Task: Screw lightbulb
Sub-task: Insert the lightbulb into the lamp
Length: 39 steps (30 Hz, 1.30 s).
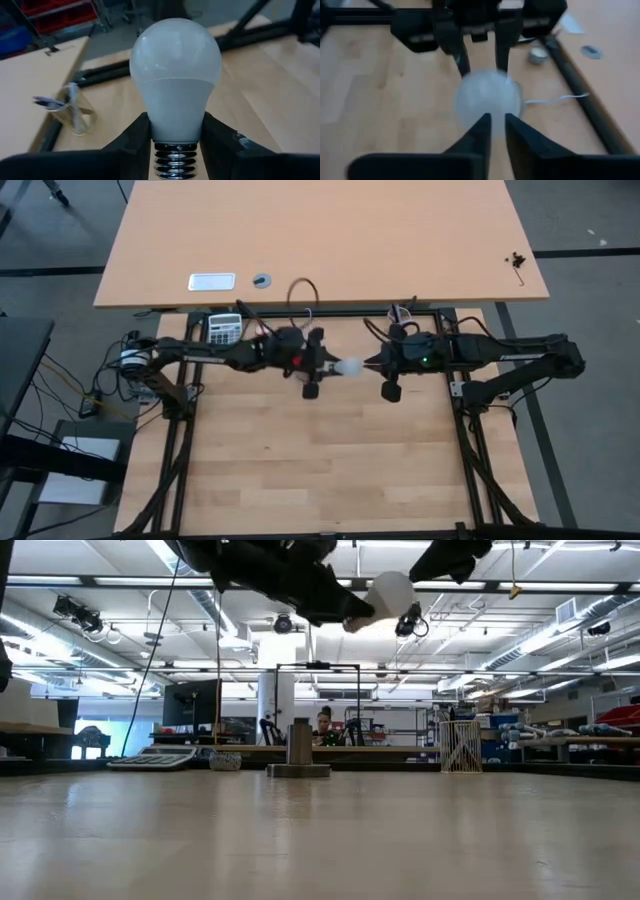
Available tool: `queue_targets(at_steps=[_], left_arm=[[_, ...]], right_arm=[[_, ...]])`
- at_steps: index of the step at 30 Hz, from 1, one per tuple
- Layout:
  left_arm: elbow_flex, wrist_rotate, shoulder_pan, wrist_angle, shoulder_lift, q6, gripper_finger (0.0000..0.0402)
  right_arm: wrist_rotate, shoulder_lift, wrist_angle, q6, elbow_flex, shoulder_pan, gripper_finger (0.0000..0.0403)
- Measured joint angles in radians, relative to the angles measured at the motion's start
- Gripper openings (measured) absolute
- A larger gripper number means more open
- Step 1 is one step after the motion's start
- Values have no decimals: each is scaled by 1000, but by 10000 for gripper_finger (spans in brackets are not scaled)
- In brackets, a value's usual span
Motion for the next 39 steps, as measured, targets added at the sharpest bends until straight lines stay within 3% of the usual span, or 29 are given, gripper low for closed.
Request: queue_targets(at_steps=[4,9,24,34,39], left_arm=[[0,87,51,62,-39,-54,129],[0,192,84,147,-46,-131,129],[-1,176,84,92,-12,-122,128],[-14,113,117,126,-35,-93,127],[-58,130,158,132,-50,-113,127]], right_arm=[[110,-12,-10,-1,0,19,9],[141,-4,9,19,0,23,16],[116,51,192,-33,-2,16,9],[103,58,189,-53,-1,15,10],[105,49,152,-56,-4,19,4]])
